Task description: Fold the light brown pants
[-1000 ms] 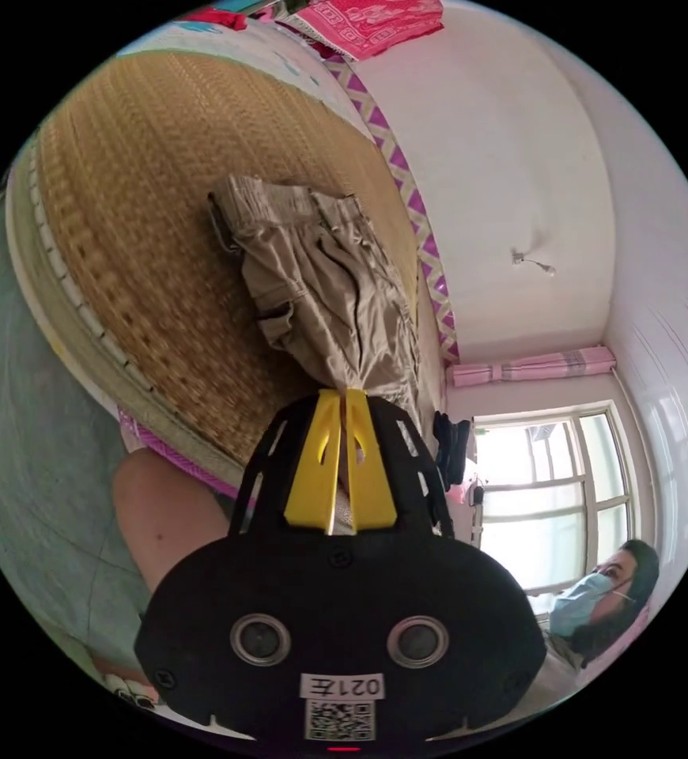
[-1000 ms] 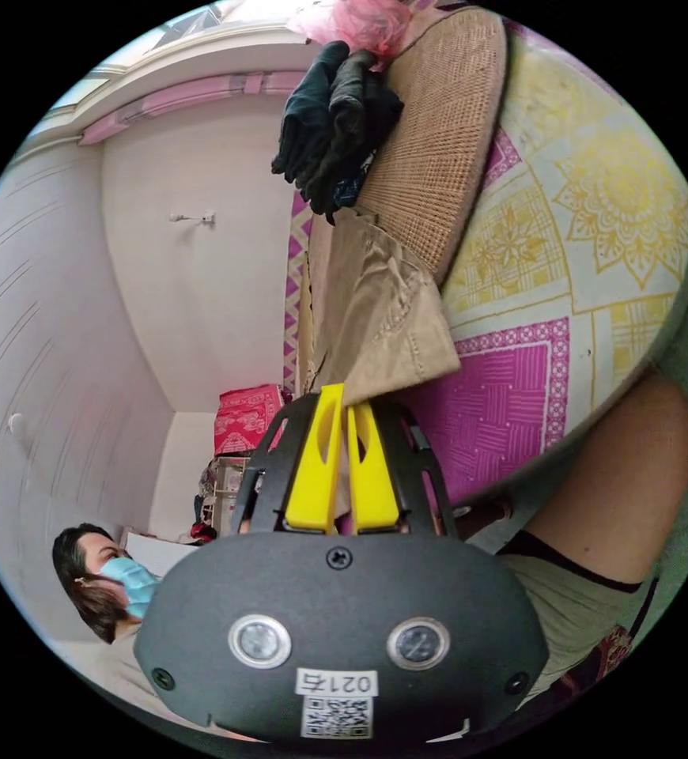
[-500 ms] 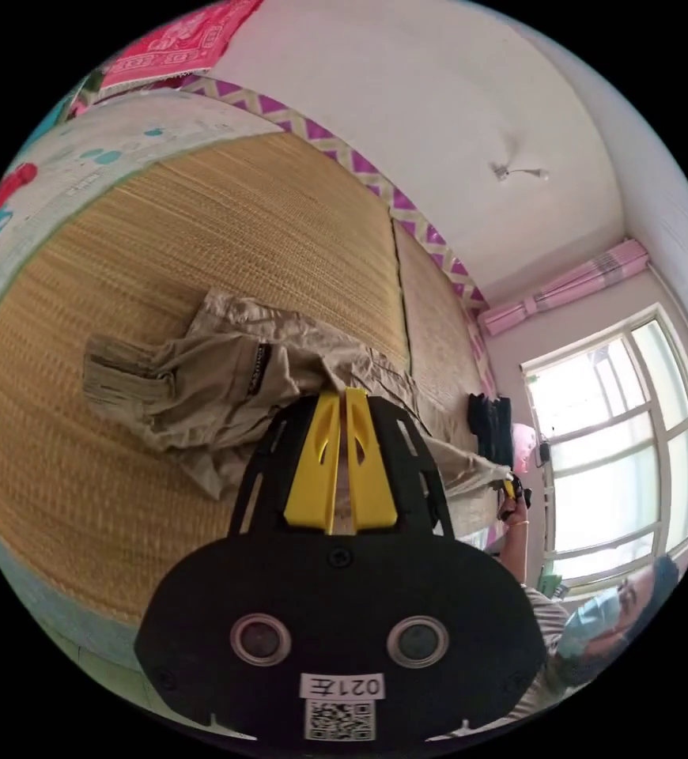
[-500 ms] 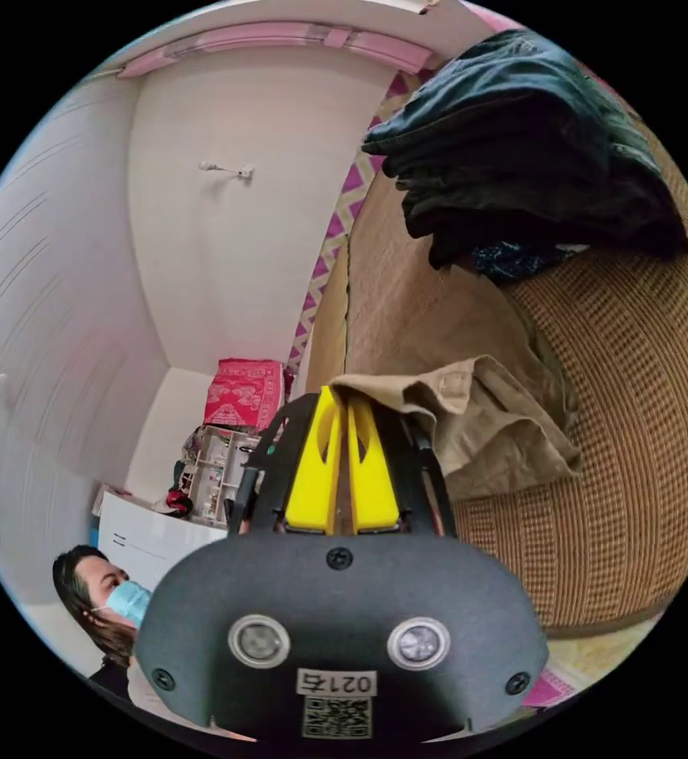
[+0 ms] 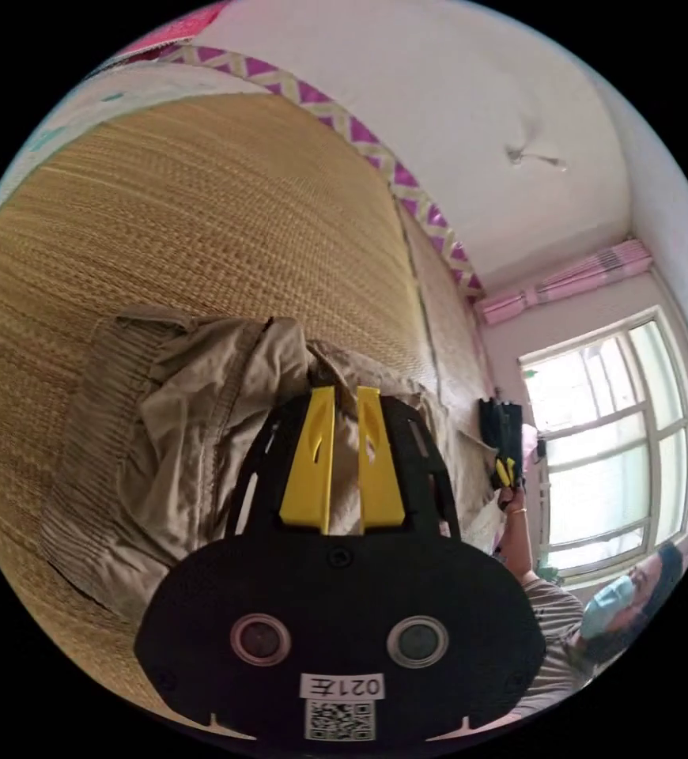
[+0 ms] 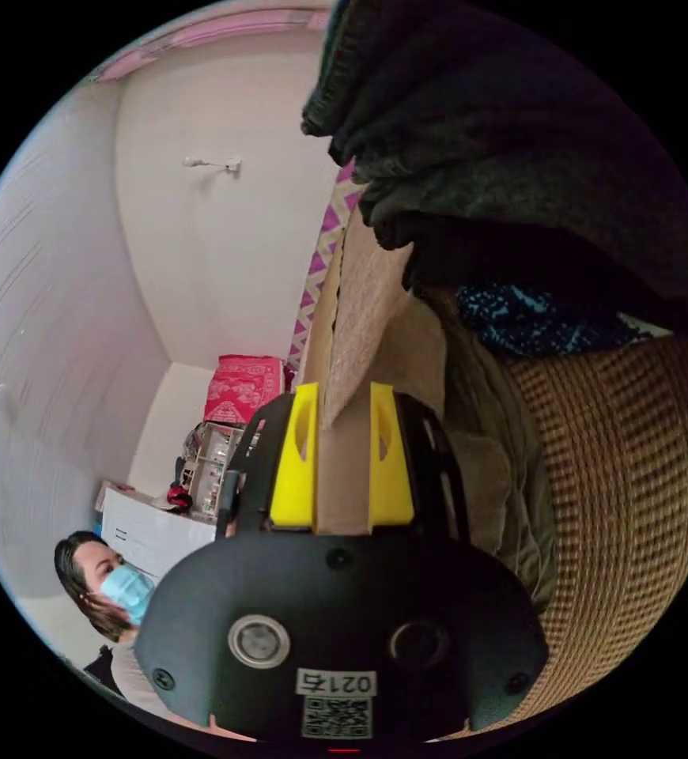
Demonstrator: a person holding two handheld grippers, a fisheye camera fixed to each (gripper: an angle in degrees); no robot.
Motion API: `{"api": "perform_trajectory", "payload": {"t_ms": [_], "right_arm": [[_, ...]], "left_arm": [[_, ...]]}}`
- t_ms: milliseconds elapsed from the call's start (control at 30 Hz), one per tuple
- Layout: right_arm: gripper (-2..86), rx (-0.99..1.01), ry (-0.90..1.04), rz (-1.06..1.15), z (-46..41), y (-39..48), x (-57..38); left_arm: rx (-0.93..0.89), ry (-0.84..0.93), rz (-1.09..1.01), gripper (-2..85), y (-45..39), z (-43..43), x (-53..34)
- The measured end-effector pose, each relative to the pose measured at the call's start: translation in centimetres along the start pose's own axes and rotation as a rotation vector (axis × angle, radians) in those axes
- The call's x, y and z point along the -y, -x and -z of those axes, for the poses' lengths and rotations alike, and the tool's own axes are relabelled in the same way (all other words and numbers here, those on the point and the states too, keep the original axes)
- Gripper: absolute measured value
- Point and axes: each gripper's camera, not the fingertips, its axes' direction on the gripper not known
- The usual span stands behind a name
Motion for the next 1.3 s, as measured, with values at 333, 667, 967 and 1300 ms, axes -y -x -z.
{"api": "perform_trajectory", "payload": {"t_ms": [333,667,967,1300], "right_arm": [[-0.6,-0.628,0.274,0.480,-7.9,8.5,-6.4],[-0.7,-0.943,0.172,0.564,-5.2,11.4,-10.7],[-0.6,-0.987,0.318,0.498,-2.9,8.1,-10.4],[12.6,-0.491,-0.070,-0.029,8.6,4.0,-10.7]], "left_arm": [[-0.031,0.185,-0.544,-0.9,-13.8,-6.3,-10.4],[0.124,0.201,-0.409,-1.0,-10.7,-7.3,-15.8],[-0.015,0.041,-0.312,-0.9,-8.7,-0.8,-21.2],[-0.111,0.008,-0.315,-0.9,-9.5,3.8,-25.6]]}}
